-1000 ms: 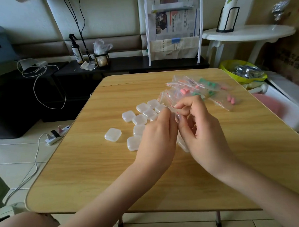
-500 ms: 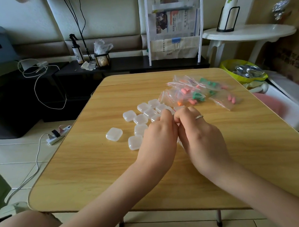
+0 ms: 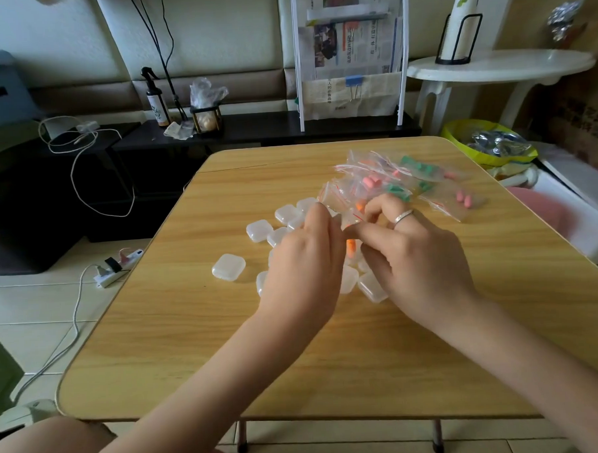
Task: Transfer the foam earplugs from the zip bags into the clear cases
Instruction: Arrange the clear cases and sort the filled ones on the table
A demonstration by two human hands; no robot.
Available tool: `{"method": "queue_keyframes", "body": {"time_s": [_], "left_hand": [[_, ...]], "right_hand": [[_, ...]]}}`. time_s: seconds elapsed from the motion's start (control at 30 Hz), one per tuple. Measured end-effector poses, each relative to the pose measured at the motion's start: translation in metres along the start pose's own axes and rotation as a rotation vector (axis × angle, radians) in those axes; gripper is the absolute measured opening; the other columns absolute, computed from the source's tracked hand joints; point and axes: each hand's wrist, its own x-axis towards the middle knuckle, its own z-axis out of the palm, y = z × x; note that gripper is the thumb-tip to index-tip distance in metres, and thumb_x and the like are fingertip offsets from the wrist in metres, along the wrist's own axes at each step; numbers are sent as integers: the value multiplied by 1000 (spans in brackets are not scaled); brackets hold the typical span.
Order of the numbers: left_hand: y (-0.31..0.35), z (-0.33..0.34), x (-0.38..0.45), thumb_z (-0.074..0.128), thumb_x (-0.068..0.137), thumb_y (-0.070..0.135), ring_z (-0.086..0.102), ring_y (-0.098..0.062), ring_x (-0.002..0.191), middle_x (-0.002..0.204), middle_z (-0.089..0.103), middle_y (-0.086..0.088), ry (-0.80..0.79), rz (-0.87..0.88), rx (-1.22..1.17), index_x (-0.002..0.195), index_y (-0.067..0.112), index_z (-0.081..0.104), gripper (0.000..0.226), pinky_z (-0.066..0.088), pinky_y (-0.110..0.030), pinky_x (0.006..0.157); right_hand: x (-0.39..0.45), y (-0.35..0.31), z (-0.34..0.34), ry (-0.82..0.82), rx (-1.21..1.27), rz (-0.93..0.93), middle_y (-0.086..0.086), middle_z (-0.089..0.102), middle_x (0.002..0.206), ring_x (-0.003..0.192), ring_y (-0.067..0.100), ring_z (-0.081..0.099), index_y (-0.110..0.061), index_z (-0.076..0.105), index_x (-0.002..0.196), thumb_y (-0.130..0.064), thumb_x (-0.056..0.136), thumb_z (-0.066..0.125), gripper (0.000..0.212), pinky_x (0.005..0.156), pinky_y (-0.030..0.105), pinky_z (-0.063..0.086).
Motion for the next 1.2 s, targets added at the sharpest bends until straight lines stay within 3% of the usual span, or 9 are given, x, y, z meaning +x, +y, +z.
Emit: {"method": "queue_keyframes", "body": {"time_s": [0.1,0.23,0.33,0.43,0.5,0.67,0.93,1.1,1.2], "left_hand": [[6,0,-5,23,95,38,35,-22,46,54,31,9,-38,98,6,80,15,31,29,27,-38,42],[6,-1,-6,24,95,38,34,-24,47,55,30,10,-50,153,-10,80,15,29,27,22,-31,42],[6,-1,-8,23,96,39,35,-23,46,52,31,8,-75,136,8,81,18,30,27,23,-31,41],[10,-3,-4,28,100,33,48,-21,47,53,46,0,-94,-143,-253,85,18,39,24,39,-38,43],[8,-8,6,34,101,27,55,-16,49,64,56,-5,-63,-415,-496,93,15,44,17,46,-33,44],[-6,-18,23,49,98,21,69,-14,72,99,64,-12,-52,-638,-819,111,10,55,18,54,-25,56],[-14,-22,25,62,89,5,68,-13,75,75,68,-4,-29,-644,-903,89,2,64,4,58,-27,69],[-10,-25,25,66,84,-1,72,-19,82,85,71,-15,-71,-576,-858,83,3,60,8,58,-24,71],[-8,-26,25,68,80,-6,72,-20,77,77,67,-12,-101,-567,-901,79,6,54,19,58,-26,75]], "right_hand": [[1,-5,0,-111,45,91,-2,54,111,63,9,32,-22,63,89,-29,91,39,25,42,17,16],[4,-1,2,-387,68,259,-6,42,134,93,22,56,-26,55,99,-53,96,21,43,61,32,41],[5,6,2,-361,123,277,-6,41,141,104,17,54,-28,54,118,-41,99,36,29,78,35,46],[8,13,3,-248,334,275,-10,40,141,109,3,50,-25,41,141,-31,95,54,48,89,19,40],[11,16,1,-212,507,296,-17,49,121,84,-15,51,-29,37,144,-32,90,62,60,75,6,37],[11,20,1,-226,880,324,-20,51,134,121,0,51,-59,32,135,-31,82,66,69,107,32,41],[10,21,1,-308,986,318,-11,52,137,110,28,58,-52,34,140,-9,92,60,69,92,35,53],[9,21,2,-309,1012,362,-16,59,123,97,4,64,-65,47,110,-8,94,56,59,78,18,53],[8,21,6,-328,981,396,-3,62,120,99,30,61,-55,48,115,-8,96,51,51,83,33,55]]}}
